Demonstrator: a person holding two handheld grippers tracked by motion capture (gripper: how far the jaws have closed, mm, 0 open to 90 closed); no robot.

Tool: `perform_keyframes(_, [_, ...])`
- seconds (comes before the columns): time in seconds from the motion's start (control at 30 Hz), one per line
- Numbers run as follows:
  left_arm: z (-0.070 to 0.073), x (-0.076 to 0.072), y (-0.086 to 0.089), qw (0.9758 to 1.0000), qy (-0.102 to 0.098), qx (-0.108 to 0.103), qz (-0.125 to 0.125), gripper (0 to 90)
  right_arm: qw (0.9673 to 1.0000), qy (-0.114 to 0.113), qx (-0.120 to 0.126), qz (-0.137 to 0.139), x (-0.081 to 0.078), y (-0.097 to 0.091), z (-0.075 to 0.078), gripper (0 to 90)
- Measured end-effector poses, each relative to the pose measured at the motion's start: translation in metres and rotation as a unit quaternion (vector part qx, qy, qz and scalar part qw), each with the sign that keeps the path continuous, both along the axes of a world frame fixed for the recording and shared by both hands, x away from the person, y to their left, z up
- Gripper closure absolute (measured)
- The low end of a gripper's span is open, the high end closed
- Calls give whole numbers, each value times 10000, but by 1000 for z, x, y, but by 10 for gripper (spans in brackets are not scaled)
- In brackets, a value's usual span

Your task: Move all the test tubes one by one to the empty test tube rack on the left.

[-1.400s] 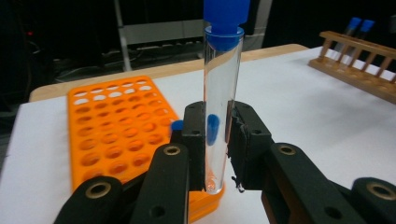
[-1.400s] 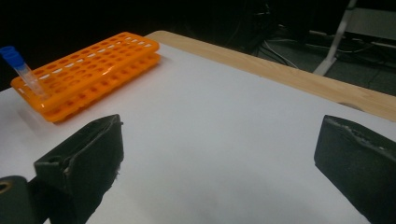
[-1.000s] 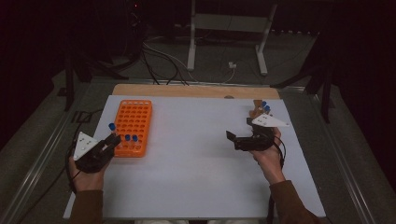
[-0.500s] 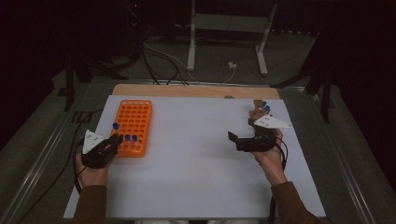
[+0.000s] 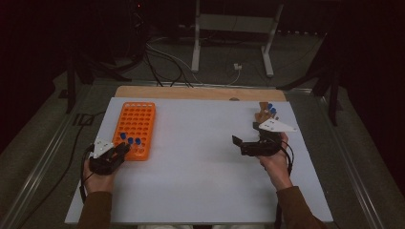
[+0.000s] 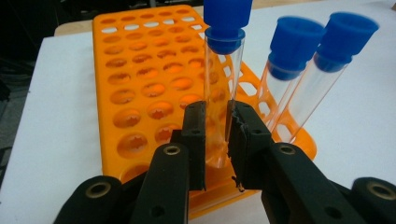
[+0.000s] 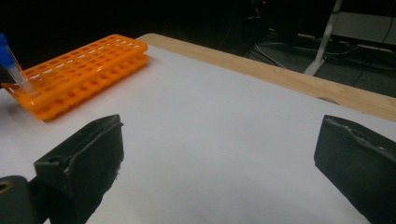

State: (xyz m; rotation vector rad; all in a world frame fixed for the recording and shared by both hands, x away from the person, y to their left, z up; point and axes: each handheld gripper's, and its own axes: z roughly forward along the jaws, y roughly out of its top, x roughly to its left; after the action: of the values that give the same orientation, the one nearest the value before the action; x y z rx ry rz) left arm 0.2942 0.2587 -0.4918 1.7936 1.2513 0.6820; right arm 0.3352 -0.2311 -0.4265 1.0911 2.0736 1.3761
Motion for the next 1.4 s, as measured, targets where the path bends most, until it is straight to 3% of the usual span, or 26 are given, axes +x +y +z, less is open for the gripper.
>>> perform_keyframes(0.23, [-3,0,-1,9997,184,124,-27,779,10000,8,3,8,0,-1,-1,17])
perform_keyframes(0.43, [-4,-1,-4,9996,141,257,-63,779,10000,10,-12,13,0,1,-2,17])
perform_keyframes(0.63, [-4,-2,-3,9996,150,217,-69,778,10000,17,-13,17,1,1,-2,17])
perform_keyframes(0.7, [-3,-2,-3,9997,176,145,-49,768,10000,13,-16,10,1,2,-2,17])
perform_keyframes(0.77, [-4,-4,-1,9997,215,93,13,633,10000,15,-7,1,1,1,-2,17])
perform_keyframes(0.9, [-4,-8,7,9995,258,-189,-67,582,10000,9,7,-30,2,0,-1,17])
perform_keyframes(1.23, [6,-20,16,9980,-17,-593,-224,534,9999,24,-68,-154,6,-7,0,18])
perform_keyframes(1.4, [12,-26,16,9965,-194,-782,-224,380,9994,-35,-216,-263,7,-13,0,17])
